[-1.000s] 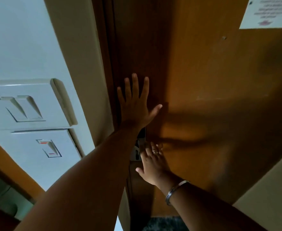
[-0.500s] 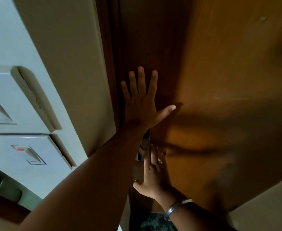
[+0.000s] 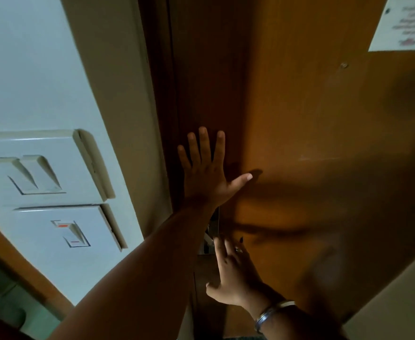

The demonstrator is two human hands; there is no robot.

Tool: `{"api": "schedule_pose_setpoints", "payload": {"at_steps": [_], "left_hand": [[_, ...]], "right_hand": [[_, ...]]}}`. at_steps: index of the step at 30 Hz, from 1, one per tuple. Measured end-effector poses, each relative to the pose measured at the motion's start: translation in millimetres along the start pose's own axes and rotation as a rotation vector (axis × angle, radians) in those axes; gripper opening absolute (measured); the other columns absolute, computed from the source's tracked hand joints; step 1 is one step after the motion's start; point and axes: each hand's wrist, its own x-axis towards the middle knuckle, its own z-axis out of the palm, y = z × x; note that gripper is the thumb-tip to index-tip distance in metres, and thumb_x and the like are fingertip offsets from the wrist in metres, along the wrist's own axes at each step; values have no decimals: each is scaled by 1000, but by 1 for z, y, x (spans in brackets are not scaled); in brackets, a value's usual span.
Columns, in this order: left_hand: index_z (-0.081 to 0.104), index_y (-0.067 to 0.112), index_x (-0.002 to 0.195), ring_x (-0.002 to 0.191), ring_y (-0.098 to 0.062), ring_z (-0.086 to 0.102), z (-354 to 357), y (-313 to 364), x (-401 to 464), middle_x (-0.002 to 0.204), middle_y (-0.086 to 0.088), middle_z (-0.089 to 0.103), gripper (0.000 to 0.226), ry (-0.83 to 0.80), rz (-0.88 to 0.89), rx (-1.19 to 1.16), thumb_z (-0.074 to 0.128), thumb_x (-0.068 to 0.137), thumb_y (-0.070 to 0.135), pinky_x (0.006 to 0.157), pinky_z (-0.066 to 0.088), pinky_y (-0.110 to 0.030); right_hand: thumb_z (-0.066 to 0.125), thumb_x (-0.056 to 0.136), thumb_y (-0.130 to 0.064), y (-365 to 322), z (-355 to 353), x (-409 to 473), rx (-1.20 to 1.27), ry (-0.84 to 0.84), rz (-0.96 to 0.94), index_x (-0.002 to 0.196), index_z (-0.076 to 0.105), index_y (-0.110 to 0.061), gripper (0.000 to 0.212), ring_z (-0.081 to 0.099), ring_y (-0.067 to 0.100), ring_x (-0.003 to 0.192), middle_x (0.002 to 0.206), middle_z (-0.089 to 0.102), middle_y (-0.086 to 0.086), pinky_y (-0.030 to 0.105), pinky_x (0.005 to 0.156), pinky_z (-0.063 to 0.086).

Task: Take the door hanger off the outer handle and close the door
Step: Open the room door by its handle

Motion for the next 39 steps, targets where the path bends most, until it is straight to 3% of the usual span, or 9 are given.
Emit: {"api": "schedule_pose_setpoints", "payload": {"at_steps": [5, 7, 9, 11, 18, 27, 33, 36, 39], "left_hand": [[5, 18, 153, 148, -45, 4, -16, 3, -15, 157, -19, -5, 111, 16, 9, -20, 35, 74, 89, 116, -5, -61], [-5, 21, 153, 147, -40, -11, -24, 4, -21, 156, -16, -16, 108, -29, 6, -26, 34, 76, 87, 116, -12, -58], [-20, 25, 150, 142, -34, -33, -36, 5, -29, 151, -11, -38, 110, -94, 13, -39, 35, 77, 85, 112, -24, -53], [-25, 27, 150, 138, -29, -42, -53, 4, -38, 145, -5, -50, 108, -136, 41, -33, 32, 77, 84, 109, -31, -50], [-5, 28, 156, 151, -32, -13, -115, -4, -76, 165, -11, -11, 89, -127, 169, 203, 23, 87, 76, 117, -15, -53], [5, 28, 157, 151, -35, -4, -183, 22, -146, 166, -12, 1, 84, -116, 293, 329, 22, 89, 74, 119, -14, -50], [14, 19, 156, 150, -30, 0, -231, 24, -200, 161, -14, 3, 85, 41, 616, 310, 32, 91, 70, 121, -13, -42], [19, 16, 154, 145, -37, 17, -251, 10, -223, 159, -15, 7, 80, 153, 732, 233, 29, 93, 67, 122, -7, -46], [32, 10, 145, 138, -43, 26, -260, -4, -235, 150, -24, 24, 75, 198, 740, 203, 26, 95, 66, 121, -2, -51]], "right_hand": [[55, 79, -56, -2, -12, -15, -95, -34, -19, 149, -17, -28, 104, 2, 32, 148, 163, 3, 10, 46, 121, 11], [56, 80, -56, -4, -17, -23, -115, -56, -12, 150, -15, -28, 104, 5, 32, 148, 162, 5, 10, 44, 120, 14], [57, 80, -56, -11, -22, -34, -122, -73, 8, 151, -11, -27, 103, 8, 33, 147, 162, 8, 10, 44, 119, 19], [58, 80, -56, -16, -31, -47, -146, -80, 7, 152, -6, -26, 101, 10, 34, 146, 161, 11, 10, 44, 118, 20], [58, 83, -53, -23, -40, -99, -176, -96, -11, 153, 1, -24, 94, 7, 34, 148, 162, 10, 9, 44, 118, 15], [55, 89, -46, -2, -30, -209, -64, -35, -65, 151, 12, -30, 77, 13, 31, 147, 161, 19, 4, 44, 117, 19], [48, 90, -56, 3, -32, -296, 69, 43, 5, 145, 30, -30, 64, 33, 23, 138, 149, 40, -3, 38, 111, 29], [44, 89, -62, -5, -46, -336, 153, 120, 66, 149, 20, -30, 71, 35, 24, 138, 153, 34, -2, 40, 109, 36], [44, 90, -60, -27, -76, -372, 234, 364, 1, 153, 6, -28, 80, 27, 20, 144, 161, 19, 0, 40, 114, 32]]}}
